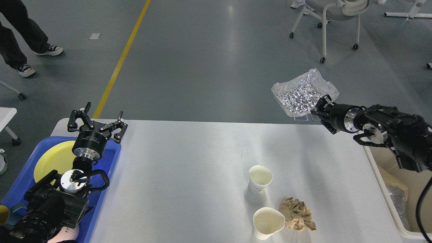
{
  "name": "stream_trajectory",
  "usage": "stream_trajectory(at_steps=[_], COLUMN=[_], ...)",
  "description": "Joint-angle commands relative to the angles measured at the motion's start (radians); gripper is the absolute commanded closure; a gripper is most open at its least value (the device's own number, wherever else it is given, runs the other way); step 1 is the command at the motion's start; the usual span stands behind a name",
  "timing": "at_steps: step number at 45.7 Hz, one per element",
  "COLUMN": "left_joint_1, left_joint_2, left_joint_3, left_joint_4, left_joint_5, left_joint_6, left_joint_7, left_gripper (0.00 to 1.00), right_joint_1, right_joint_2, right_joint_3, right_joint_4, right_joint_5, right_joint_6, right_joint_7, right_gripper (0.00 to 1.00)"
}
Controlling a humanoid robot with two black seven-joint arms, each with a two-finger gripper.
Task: Tidy desktop
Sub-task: 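Lift the foil ball and carry it toward the white bin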
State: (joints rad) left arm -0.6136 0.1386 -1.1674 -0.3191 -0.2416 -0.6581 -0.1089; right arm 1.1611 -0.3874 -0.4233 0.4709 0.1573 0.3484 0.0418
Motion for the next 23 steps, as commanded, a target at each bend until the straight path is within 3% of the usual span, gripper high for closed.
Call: stream_trajectory(at_steps=[1,10,23], left_joint_1=[0.000,0.000,0.000], left_joint_2=[0.001,0.001,0.001], left_joint_3=[0.000,0.000,0.000], left_joint_4=[0.000,0.000,0.000], left_joint_5=[-0.001,0.001,-0.001], left_joint_6=[0.000,0.000,0.000], left_joint_7=[0.000,0.000,0.000], left_gripper=[0.00,0.00,0.00], right_joint_1=[0.164,0.413,0.807], right_joint_2=[-0.125,-0.194,-0.197], right_joint_3=[-0.035,-0.170,-0.413], right_joint_4=[0.247,0.549,0.906], right_joint_5=[-0.139,-0.412,-0.443], right_joint_6=[0.056,0.081,0.227], right_joint_7=[0.000,0.001,0.009], right_gripper=[1.00,1.00,1.00])
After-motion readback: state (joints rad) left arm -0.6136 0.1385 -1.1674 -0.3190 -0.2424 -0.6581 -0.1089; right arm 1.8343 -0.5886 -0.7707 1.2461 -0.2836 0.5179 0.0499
